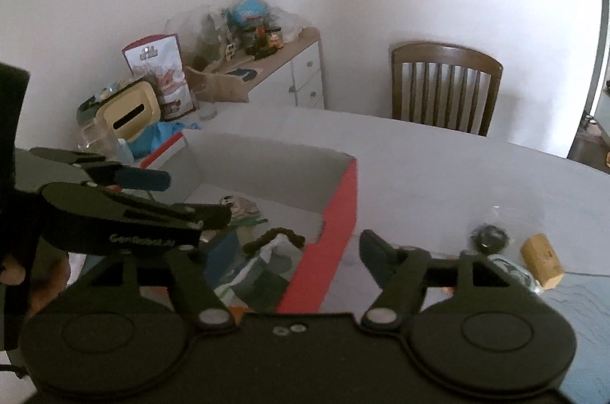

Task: Organize objects
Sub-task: 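Withdraw both grippers from the box back to the table items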

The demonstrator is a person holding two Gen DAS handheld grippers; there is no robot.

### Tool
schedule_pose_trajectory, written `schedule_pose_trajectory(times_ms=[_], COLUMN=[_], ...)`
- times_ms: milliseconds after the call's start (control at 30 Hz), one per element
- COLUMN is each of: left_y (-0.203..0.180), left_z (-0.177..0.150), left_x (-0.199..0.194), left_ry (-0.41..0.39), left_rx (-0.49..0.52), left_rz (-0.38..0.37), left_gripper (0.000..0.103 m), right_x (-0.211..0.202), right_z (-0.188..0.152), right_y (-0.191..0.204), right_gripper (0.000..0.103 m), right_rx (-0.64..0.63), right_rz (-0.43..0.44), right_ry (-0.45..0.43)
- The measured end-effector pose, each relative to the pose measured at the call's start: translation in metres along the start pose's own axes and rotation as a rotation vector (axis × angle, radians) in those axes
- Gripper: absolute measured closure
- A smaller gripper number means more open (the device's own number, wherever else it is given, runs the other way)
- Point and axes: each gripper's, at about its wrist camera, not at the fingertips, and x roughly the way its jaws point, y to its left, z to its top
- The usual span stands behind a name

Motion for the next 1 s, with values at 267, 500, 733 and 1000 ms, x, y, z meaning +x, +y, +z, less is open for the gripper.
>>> schedule_pose_trajectory(times_ms=[267, 500, 733, 1000], left_y=[-0.036, -0.071, -0.107, -0.147], left_z=[0.003, 0.008, 0.014, 0.013], left_x=[-0.016, -0.020, -0.015, 0.006], left_ry=[-0.036, -0.050, -0.060, -0.077], left_rx=[-0.001, -0.003, -0.016, -0.011], left_rz=[-0.020, -0.038, -0.064, -0.047], left_gripper=[0.016, 0.016, 0.001, 0.000], right_x=[-0.032, -0.053, -0.068, -0.077], right_z=[-0.010, -0.019, -0.028, -0.038], right_y=[-0.030, -0.062, -0.104, -0.150], right_gripper=[0.014, 0.010, 0.009, 0.009], right_rx=[0.022, 0.043, 0.090, 0.107], right_rz=[-0.009, -0.036, -0.066, -0.107], right_ry=[-0.048, -0.071, -0.081, -0.076])
